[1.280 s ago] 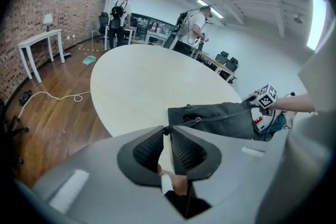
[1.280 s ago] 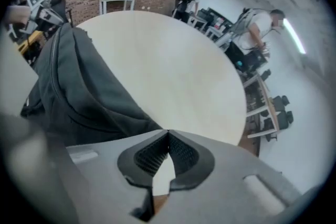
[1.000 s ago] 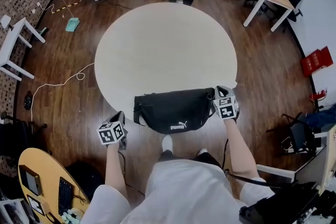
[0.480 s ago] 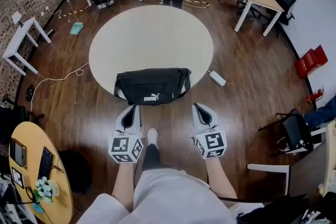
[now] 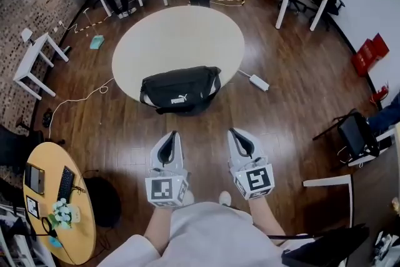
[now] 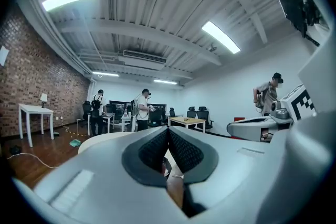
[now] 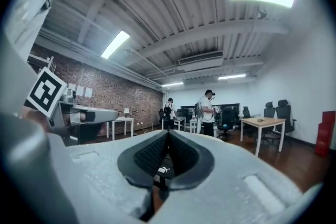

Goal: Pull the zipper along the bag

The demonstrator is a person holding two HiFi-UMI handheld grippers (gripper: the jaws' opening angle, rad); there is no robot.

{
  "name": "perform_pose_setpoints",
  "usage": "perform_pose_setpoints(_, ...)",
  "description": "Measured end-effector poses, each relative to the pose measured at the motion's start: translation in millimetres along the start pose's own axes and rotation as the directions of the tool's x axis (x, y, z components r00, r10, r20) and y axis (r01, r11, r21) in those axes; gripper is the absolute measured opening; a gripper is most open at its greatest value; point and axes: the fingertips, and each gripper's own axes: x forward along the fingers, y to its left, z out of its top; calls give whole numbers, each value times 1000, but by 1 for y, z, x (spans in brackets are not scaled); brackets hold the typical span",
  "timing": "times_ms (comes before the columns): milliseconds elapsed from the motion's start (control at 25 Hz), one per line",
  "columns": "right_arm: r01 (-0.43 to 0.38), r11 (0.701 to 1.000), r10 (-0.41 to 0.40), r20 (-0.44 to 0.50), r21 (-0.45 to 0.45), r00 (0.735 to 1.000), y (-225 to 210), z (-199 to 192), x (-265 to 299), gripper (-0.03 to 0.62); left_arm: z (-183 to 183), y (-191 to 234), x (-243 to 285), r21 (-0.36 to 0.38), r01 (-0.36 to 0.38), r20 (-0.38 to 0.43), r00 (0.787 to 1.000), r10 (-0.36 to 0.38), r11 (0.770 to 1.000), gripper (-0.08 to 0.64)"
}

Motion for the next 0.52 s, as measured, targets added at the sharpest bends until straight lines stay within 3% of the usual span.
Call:
perform_pose_setpoints(200,6,1000,-6,26,-19,1000,19,24,-2,-12,23,17,-21,-13,-12,31,999,13,1000,15)
perform_pose_setpoints(520,-30,999,30,2,-40,1000,68,22,17,-12,8,64,-49,-45,-7,27,1000,8,999,15)
